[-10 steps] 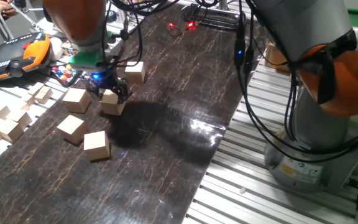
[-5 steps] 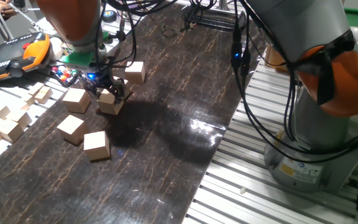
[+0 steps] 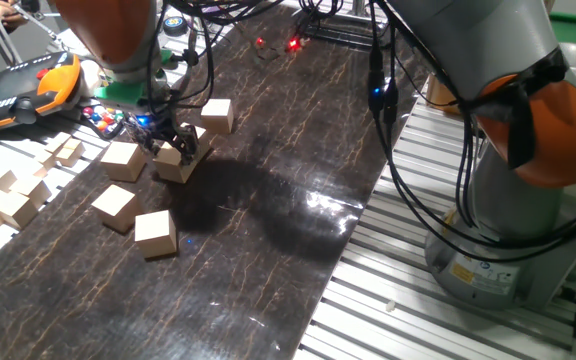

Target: Stack the blocks into a pyramid shape

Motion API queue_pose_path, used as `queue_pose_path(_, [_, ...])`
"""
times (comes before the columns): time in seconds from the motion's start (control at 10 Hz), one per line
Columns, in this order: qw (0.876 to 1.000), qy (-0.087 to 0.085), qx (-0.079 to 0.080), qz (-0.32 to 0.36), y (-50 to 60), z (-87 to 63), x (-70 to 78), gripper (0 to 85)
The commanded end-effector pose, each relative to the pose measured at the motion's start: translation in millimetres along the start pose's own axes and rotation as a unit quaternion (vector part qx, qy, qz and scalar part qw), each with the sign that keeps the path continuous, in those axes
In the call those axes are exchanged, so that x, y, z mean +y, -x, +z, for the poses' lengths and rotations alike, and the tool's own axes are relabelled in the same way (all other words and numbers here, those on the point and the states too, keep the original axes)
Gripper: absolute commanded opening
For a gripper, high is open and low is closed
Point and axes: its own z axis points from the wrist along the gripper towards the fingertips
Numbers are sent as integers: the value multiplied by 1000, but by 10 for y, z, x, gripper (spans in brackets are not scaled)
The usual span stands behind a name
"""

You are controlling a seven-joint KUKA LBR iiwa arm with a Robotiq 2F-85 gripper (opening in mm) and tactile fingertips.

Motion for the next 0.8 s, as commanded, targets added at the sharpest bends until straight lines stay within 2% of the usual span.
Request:
queue_pose_path(0.0, [1000,0,1,0,12,-1,8,7])
queue_pose_path(0.7, [1000,-2,1,-1,41,32,27,7])
